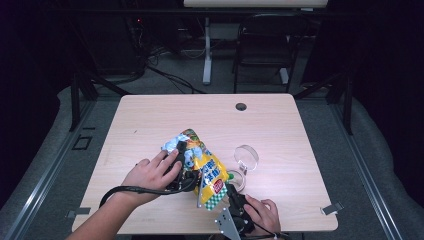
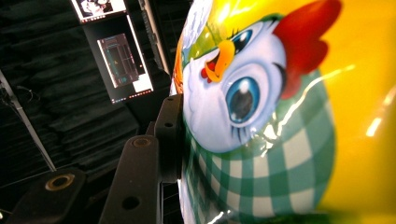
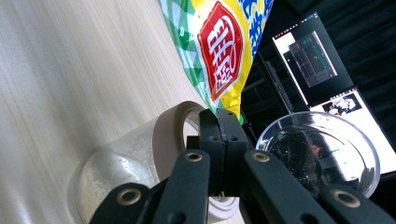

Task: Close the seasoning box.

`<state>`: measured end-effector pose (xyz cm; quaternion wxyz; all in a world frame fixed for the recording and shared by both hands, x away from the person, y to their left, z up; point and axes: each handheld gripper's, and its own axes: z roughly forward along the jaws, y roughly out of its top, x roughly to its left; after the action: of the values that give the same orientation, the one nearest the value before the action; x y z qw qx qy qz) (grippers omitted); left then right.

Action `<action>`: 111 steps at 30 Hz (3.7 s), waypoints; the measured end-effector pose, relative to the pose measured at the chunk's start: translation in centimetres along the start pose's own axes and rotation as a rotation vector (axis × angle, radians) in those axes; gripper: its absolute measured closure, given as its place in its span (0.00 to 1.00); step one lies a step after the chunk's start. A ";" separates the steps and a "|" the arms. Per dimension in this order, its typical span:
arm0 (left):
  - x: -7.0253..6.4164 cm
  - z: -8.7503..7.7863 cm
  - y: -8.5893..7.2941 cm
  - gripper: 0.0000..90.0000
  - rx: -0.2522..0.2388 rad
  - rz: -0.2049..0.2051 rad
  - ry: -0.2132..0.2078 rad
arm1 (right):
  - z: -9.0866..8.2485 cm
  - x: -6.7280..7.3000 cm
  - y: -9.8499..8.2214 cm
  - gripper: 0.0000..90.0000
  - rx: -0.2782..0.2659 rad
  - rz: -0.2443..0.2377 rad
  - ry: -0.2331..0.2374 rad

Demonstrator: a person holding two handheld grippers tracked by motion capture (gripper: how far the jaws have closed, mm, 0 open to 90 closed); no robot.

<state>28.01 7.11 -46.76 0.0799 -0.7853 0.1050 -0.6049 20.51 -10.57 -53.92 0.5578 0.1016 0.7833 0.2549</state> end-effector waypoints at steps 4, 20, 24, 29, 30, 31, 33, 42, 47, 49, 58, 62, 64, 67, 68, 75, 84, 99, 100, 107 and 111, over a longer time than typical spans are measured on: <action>0.1 0.0 0.1 0.69 -0.001 0.006 0.000 | -0.1 0.0 0.0 1.00 0.012 0.000 -0.006; 0.8 -0.2 0.4 0.69 0.001 0.046 0.006 | -0.1 -0.1 -0.1 1.00 -0.002 0.011 -0.007; 1.0 -0.2 0.6 0.69 0.001 0.055 0.003 | 0.1 0.1 -0.2 1.00 -0.038 0.051 -0.002; 1.2 -0.2 0.7 0.69 0.000 0.070 0.003 | 0.1 0.1 -0.3 1.00 -0.043 0.059 0.000; 1.2 -0.2 0.7 0.69 0.001 0.073 0.003 | 0.1 0.1 -0.3 1.00 -0.043 0.060 0.000; 1.3 -0.2 0.7 0.69 0.004 0.075 -0.002 | 0.1 0.1 -0.3 1.00 -0.050 0.067 -0.001; 1.4 -0.2 0.8 0.69 0.004 0.082 0.000 | 0.1 0.0 -0.3 1.00 -0.043 0.062 0.001; 1.6 -0.1 1.0 0.69 0.004 0.095 -0.003 | 0.2 0.1 -0.4 1.00 -0.058 0.083 0.004; 1.7 -0.1 1.1 0.69 -0.002 0.106 0.016 | 0.0 0.0 -0.3 1.00 -0.038 0.067 0.000; 1.6 -0.1 1.0 0.69 0.004 0.099 0.006 | 0.0 0.0 -0.3 1.00 -0.034 0.064 0.000; 1.6 -0.2 1.1 0.70 0.010 0.108 0.001 | 0.0 0.0 -0.3 1.00 -0.032 0.062 0.004; 1.6 -0.2 1.1 0.70 0.011 0.116 0.010 | 0.1 0.1 -0.3 1.00 -0.039 0.067 0.005; 1.6 -0.2 1.2 0.70 0.012 0.121 0.012 | 0.1 0.2 -0.3 1.00 -0.048 0.072 0.010; 1.6 -0.2 1.3 0.70 0.015 0.127 0.016 | 0.1 0.2 -0.3 1.00 -0.047 0.070 0.010; 1.6 -0.3 1.3 0.70 0.010 0.134 0.032 | 0.1 0.2 -0.3 1.00 -0.048 0.071 0.009; 1.7 -0.4 1.4 0.70 0.013 0.135 0.034 | 0.2 0.3 -0.3 1.00 -0.050 0.071 0.013; 1.9 -0.5 1.6 0.71 0.016 0.147 0.030 | 0.2 0.4 -0.2 1.00 -0.051 0.076 0.014; 2.5 -0.7 1.8 0.75 0.002 0.159 0.037 | 0.1 0.0 -0.4 1.00 -0.056 0.121 0.013; 2.5 -0.7 1.8 0.75 0.002 0.161 0.036 | 0.1 0.0 -0.3 1.00 -0.054 0.121 0.013; 2.7 -0.8 2.0 0.75 -0.001 0.172 0.035 | 0.1 -0.1 -0.5 1.00 -0.044 0.129 0.018; 2.8 -0.9 2.1 0.75 -0.002 0.182 0.037 | 0.1 -0.2 -0.5 1.00 -0.031 0.126 0.016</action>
<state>27.70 4.37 -44.41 0.1320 -0.7613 0.1781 -0.6093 20.76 -11.08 -54.04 0.5360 0.1400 0.7757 0.3022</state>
